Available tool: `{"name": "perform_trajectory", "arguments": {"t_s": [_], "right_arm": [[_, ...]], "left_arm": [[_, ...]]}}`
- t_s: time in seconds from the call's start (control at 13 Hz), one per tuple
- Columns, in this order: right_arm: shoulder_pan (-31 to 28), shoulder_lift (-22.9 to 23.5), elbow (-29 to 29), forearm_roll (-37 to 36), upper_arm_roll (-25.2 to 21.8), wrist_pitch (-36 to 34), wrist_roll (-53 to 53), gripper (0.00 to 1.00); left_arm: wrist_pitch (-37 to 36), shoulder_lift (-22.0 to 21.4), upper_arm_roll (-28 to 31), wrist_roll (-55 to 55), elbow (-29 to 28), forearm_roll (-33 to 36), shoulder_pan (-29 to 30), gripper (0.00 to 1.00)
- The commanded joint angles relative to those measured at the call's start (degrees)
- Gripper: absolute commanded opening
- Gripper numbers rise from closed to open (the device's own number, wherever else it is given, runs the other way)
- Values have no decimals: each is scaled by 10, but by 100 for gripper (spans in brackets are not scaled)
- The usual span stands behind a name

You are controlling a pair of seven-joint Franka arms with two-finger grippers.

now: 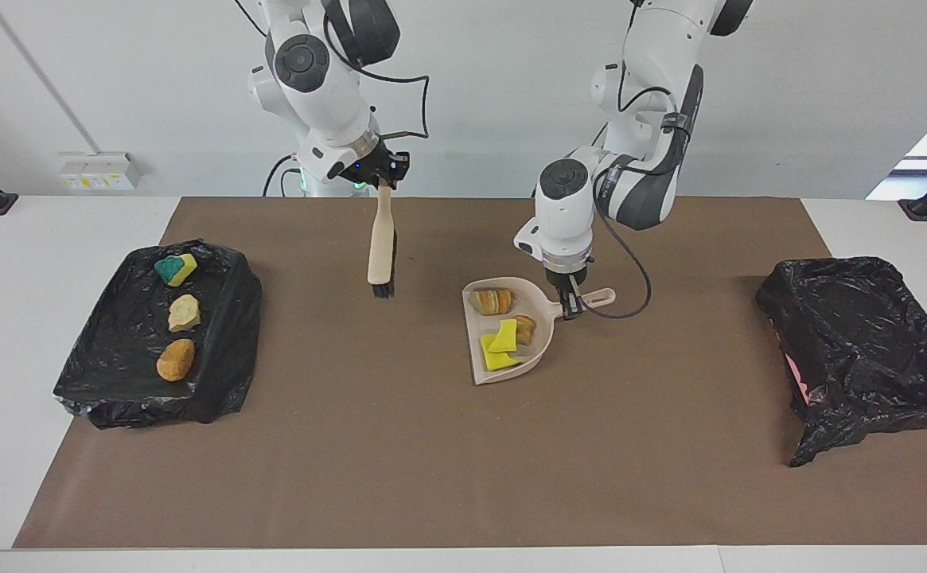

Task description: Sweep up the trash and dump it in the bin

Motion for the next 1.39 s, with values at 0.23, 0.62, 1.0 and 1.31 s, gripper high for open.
{"name": "perform_trajectory", "arguments": {"t_s": [0.23,0.62,1.0,1.31], "right_arm": [[75,-47,-105,-5,3,90,80,0],[144,-20,-135,16,3,168,148,0],[241,41,-145,17,3,266,235,0],[289,80,-168,17,3,333,253,0]], "left_arm": [[-7,-59,70,110,4,-75,-5,0],[-31,-110,169,236,5,-107,-6,0],[-91,-120,303,393,62,-164,-7,0],[-116,-107,413,503,100,-197,-4,0]]}}
